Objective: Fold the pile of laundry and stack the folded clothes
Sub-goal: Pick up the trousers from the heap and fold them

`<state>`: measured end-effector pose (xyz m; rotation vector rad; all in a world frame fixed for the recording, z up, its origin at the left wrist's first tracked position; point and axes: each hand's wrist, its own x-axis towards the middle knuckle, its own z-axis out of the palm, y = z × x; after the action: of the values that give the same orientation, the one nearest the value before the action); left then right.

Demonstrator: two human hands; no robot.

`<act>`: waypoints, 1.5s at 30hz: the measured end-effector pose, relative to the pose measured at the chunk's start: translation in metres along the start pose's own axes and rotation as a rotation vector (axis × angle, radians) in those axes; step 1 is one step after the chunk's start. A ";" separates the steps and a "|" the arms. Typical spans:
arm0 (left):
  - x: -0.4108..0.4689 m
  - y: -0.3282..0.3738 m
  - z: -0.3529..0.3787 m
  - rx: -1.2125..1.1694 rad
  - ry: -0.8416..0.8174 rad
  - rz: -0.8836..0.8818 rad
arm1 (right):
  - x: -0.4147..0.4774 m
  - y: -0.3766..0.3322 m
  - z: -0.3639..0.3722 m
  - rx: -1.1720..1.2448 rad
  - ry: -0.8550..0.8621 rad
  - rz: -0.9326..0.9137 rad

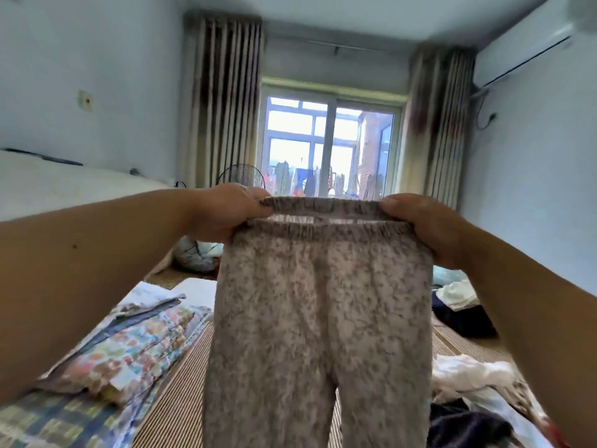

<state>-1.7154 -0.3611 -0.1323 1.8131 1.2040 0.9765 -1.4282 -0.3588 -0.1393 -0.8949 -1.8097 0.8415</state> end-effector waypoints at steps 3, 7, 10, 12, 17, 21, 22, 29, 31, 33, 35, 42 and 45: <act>-0.005 0.009 -0.006 0.016 -0.101 0.047 | -0.003 -0.012 -0.013 -0.230 -0.035 -0.069; -0.011 0.009 -0.016 0.421 -0.209 0.109 | -0.006 -0.021 -0.016 -0.655 -0.101 -0.178; -0.011 0.000 -0.016 0.642 -0.108 0.198 | -0.010 -0.014 -0.022 -0.619 -0.182 -0.037; -0.009 -0.006 -0.014 0.669 -0.047 0.262 | -0.011 -0.008 -0.022 -0.666 -0.172 -0.050; -0.010 -0.013 -0.012 0.580 -0.050 0.184 | -0.010 -0.003 -0.017 -0.663 -0.092 -0.044; 0.004 -0.013 -0.004 0.436 0.131 0.014 | 0.005 0.005 0.000 -0.603 0.113 0.016; 0.010 -0.012 0.001 0.427 0.227 -0.036 | 0.012 0.008 0.009 -0.597 0.189 0.040; 0.024 0.008 0.044 0.269 0.427 -0.150 | 0.036 0.010 0.076 -0.444 0.436 0.074; 0.020 0.014 0.053 0.031 0.365 -0.174 | 0.037 0.006 0.087 -0.359 0.441 0.050; 0.016 0.019 0.058 -0.045 0.290 -0.172 | 0.038 0.003 0.092 -0.250 0.391 0.041; 0.012 0.026 0.058 -0.076 0.218 -0.164 | 0.034 -0.002 0.094 -0.077 0.266 0.091; -0.003 0.027 0.050 0.243 0.256 0.042 | 0.026 0.001 0.077 0.032 0.186 0.032; 0.001 0.004 0.035 0.321 0.417 0.188 | 0.021 0.000 0.067 0.154 0.063 0.075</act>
<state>-1.6821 -0.3670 -0.1436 2.0639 1.5325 1.3836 -1.4965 -0.3521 -0.1535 -0.8844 -1.6418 0.9755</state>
